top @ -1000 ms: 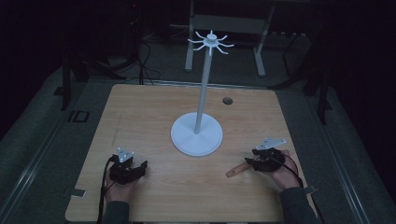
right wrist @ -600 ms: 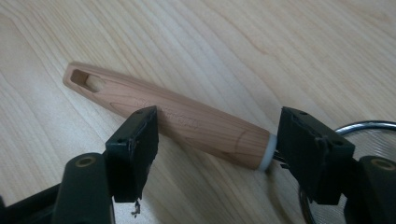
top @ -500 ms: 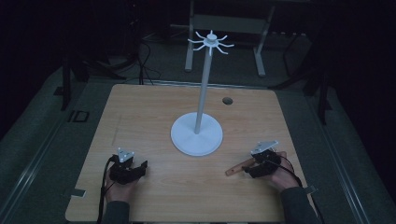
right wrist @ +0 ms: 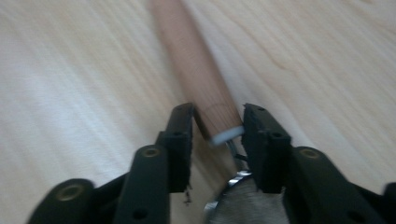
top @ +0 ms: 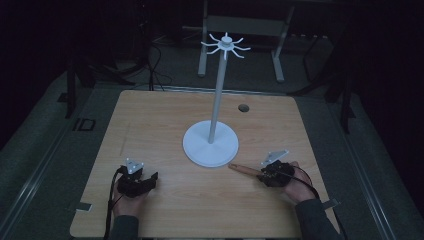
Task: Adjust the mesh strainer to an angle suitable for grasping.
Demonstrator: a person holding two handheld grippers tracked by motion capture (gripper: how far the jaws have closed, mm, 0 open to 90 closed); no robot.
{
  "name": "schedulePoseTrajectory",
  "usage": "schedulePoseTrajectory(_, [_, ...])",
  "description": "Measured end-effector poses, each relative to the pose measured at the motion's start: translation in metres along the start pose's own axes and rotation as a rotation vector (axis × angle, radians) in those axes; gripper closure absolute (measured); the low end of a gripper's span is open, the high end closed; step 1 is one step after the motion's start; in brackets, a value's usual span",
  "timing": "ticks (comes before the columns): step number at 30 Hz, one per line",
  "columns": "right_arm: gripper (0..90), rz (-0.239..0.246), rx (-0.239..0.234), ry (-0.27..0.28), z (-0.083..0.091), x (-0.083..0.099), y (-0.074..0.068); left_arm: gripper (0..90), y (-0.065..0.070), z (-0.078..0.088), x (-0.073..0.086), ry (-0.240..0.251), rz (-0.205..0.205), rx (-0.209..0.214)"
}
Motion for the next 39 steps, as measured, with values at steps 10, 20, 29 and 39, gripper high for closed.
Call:
schedulePoseTrajectory(10, [59.4,0.089,-0.011,-0.074,-0.006,-0.012,-0.003,38.0,0.0,0.0,0.0,0.001,0.001,0.001])
schedulePoseTrajectory(20, [66.2,0.091,-0.069,-0.183,-0.012,-0.014,0.002,38.0,0.0,0.0,0.0,0.002,0.001,0.001])
schedulePoseTrajectory(29, [69.2,0.081,-0.132,-0.232,-0.01,-0.012,-0.001,38.0,0.0,0.0,0.0,0.002,0.0,-0.001])
schedulePoseTrajectory(39, [69.6,0.098,-0.129,-0.181,-0.004,-0.01,-0.005,38.0,0.0,-0.001,-0.001,0.002,0.0,0.0])
Point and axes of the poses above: each handheld gripper's, and its own axes: z roughly backward along the jaws, x roughly out of its underside, y roughly to its right, the point moved 6 cm from there along -z, roughly forward along the jaws, and after that the axes turned 5 degrees about -x, right-handed, at the moved point
